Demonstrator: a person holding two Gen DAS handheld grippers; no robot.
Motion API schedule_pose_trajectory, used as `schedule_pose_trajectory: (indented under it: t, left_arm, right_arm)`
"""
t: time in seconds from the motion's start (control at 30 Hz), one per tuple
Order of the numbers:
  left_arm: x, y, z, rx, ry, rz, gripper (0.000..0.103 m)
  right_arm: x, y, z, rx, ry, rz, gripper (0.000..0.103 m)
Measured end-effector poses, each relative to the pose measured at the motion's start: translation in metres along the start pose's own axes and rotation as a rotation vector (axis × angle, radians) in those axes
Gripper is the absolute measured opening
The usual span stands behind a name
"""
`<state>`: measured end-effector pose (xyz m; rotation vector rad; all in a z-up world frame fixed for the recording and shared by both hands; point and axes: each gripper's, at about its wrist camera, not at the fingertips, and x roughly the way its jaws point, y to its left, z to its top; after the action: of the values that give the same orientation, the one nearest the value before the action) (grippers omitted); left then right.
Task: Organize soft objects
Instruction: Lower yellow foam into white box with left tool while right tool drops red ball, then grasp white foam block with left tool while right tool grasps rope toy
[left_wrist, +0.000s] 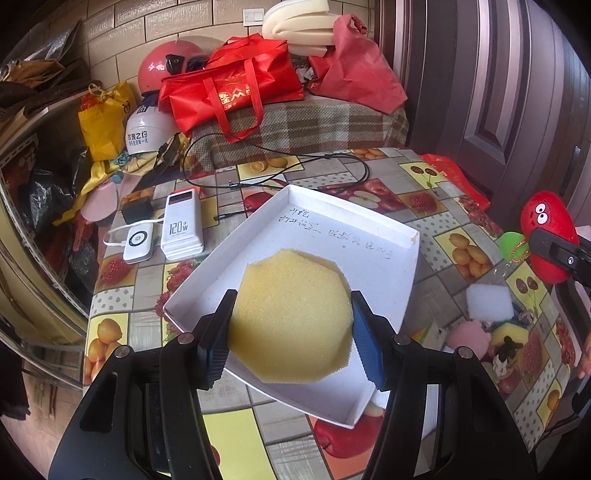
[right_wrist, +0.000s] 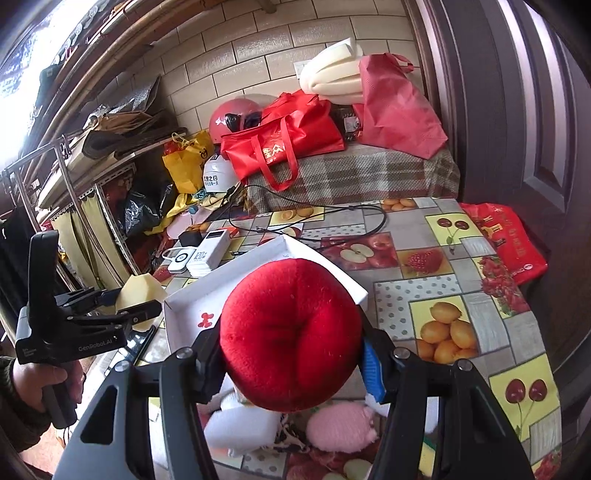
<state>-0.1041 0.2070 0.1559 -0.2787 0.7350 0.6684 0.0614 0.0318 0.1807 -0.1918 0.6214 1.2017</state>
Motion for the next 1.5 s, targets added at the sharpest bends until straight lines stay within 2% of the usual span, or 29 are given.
schedule_pose_trajectory:
  t: [0.17, 0.3, 0.4, 0.47, 0.6, 0.67, 0.7, 0.77, 0.8, 0.93, 1.17, 1.3, 1.5]
  left_arm:
    - [0.031, 0.013, 0.000, -0.069, 0.064, -0.032, 0.059]
    - [0.063, 0.028, -0.008, -0.142, 0.151, -0.074, 0.059]
    - [0.078, 0.032, -0.010, -0.163, 0.188, -0.085, 0.059]
    - [0.084, 0.032, -0.008, -0.169, 0.194, -0.098, 0.059]
    - [0.095, 0.032, -0.005, -0.173, 0.185, -0.086, 0.062]
    - [0.100, 0.036, -0.005, -0.180, 0.169, -0.086, 0.070]
    - [0.101, 0.038, -0.005, -0.181, 0.156, -0.078, 0.076]
    - [0.101, 0.042, -0.005, -0.178, 0.124, -0.050, 0.101]
    - [0.100, 0.043, -0.006, -0.176, 0.109, -0.039, 0.103]
    - [0.100, 0.048, -0.009, -0.190, 0.092, -0.015, 0.103]
    - [0.089, 0.048, -0.015, -0.207, 0.079, -0.030, 0.103]
    - [0.069, 0.041, -0.021, -0.193, 0.048, -0.082, 0.103]
    - [0.041, 0.007, -0.045, -0.103, 0.046, -0.243, 0.103]
  right_arm:
    - [0.031, 0.006, 0.007, -0.003, 0.058, 0.028, 0.060]
    - [0.072, 0.011, -0.002, -0.010, 0.162, 0.064, 0.060]
    - [0.105, 0.013, -0.010, 0.011, 0.249, 0.081, 0.060]
    - [0.124, 0.013, -0.011, 0.023, 0.279, 0.080, 0.060]
    - [0.145, 0.016, -0.008, 0.025, 0.280, 0.071, 0.063]
    - [0.154, 0.016, -0.005, 0.029, 0.270, 0.061, 0.067]
    - [0.158, 0.017, -0.004, 0.029, 0.267, 0.057, 0.075]
    - [0.165, 0.017, -0.003, 0.024, 0.259, 0.071, 0.091]
    - [0.166, 0.019, -0.002, 0.021, 0.256, 0.078, 0.102]
    - [0.164, 0.025, -0.003, -0.009, 0.215, 0.069, 0.103]
    - [0.149, 0.021, -0.002, 0.038, 0.177, 0.060, 0.103]
    - [0.122, 0.014, 0.003, 0.068, 0.129, 0.045, 0.103]
    - [0.060, -0.011, -0.004, 0.125, 0.020, -0.050, 0.103]
